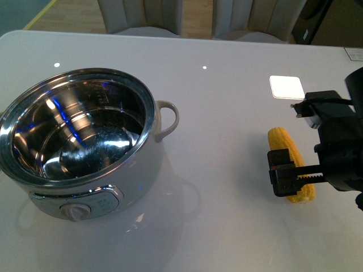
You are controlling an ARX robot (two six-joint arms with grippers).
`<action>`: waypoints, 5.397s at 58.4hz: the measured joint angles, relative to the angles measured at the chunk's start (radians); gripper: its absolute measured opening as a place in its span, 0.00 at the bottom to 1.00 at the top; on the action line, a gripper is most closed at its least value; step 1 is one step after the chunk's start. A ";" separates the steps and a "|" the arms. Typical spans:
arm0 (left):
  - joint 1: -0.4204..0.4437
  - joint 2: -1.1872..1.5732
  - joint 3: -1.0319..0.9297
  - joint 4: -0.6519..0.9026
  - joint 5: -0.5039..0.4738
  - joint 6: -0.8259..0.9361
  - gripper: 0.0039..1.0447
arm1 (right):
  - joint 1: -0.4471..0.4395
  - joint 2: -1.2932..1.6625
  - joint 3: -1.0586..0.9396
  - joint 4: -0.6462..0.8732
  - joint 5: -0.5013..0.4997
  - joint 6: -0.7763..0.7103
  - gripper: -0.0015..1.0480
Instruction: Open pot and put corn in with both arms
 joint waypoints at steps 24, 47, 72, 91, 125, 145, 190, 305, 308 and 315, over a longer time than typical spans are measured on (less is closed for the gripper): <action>0.000 0.000 0.000 0.000 0.000 0.000 0.94 | -0.029 0.169 0.114 -0.008 0.000 -0.015 0.92; 0.000 0.000 0.000 0.000 0.000 0.000 0.94 | -0.035 0.209 0.144 -0.010 -0.010 -0.015 0.58; 0.000 0.000 0.000 0.000 0.000 0.000 0.94 | -0.053 0.117 0.109 0.029 -0.104 0.069 0.27; 0.000 0.000 0.000 0.000 0.000 0.000 0.94 | 0.010 -0.126 0.140 0.008 -0.273 0.243 0.22; 0.000 0.000 0.000 0.000 0.000 0.000 0.94 | 0.219 -0.143 0.324 0.008 -0.433 0.545 0.22; 0.000 0.000 0.000 0.000 0.000 0.000 0.94 | 0.354 -0.051 0.437 0.016 -0.489 0.630 0.22; 0.000 0.000 0.000 0.000 0.000 0.000 0.94 | 0.446 0.122 0.550 -0.067 -0.519 0.655 0.42; 0.000 0.000 0.000 0.000 0.000 0.000 0.94 | -0.027 -1.479 -0.461 -0.090 0.092 0.115 0.69; 0.000 0.000 0.000 0.000 0.000 0.000 0.94 | -0.048 -1.505 -0.489 -0.024 0.074 0.045 0.61; 0.000 0.000 0.000 0.000 0.000 0.000 0.94 | -0.090 -1.556 -0.525 -0.015 0.034 -0.020 0.42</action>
